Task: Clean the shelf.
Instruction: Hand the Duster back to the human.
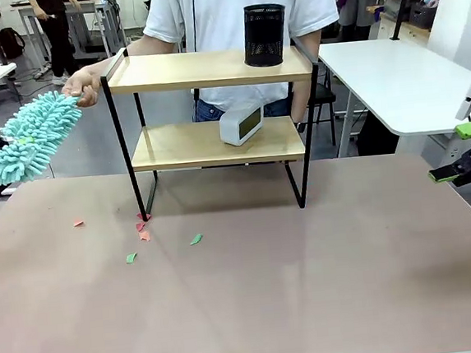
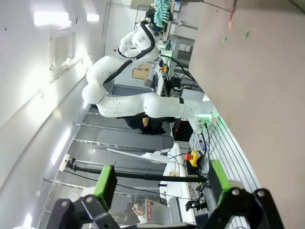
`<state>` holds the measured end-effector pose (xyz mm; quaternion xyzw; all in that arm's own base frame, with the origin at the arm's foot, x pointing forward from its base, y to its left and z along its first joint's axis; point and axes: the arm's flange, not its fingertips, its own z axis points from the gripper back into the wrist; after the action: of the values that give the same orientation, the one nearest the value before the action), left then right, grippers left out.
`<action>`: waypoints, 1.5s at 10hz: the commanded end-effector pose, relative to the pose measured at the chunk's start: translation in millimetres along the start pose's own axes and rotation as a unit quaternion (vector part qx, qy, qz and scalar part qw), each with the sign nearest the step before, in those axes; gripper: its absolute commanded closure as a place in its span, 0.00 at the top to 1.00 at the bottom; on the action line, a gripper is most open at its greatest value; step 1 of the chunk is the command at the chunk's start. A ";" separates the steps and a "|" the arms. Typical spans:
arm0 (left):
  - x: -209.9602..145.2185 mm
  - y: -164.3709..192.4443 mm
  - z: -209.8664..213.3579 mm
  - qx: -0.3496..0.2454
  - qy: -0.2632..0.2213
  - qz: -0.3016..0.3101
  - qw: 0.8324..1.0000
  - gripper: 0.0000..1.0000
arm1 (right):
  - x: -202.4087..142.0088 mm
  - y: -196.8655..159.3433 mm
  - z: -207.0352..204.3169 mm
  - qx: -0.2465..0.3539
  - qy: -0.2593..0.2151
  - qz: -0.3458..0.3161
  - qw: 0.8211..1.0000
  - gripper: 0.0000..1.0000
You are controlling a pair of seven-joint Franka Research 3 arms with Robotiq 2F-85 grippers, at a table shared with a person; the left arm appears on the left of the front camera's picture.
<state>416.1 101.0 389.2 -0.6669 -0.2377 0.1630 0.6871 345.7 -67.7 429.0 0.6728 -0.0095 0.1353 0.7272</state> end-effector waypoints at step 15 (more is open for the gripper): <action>-140.1 -50.2 -65.0 0.008 0.356 -0.076 0.931 1.00 | 31.3 34.4 -171.8 -0.017 -0.139 -0.045 0.989 1.00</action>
<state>331.8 -5.2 432.8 -0.6647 -0.0494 -0.1407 0.7321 343.7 59.2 458.9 0.7005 -0.1042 0.0158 0.7058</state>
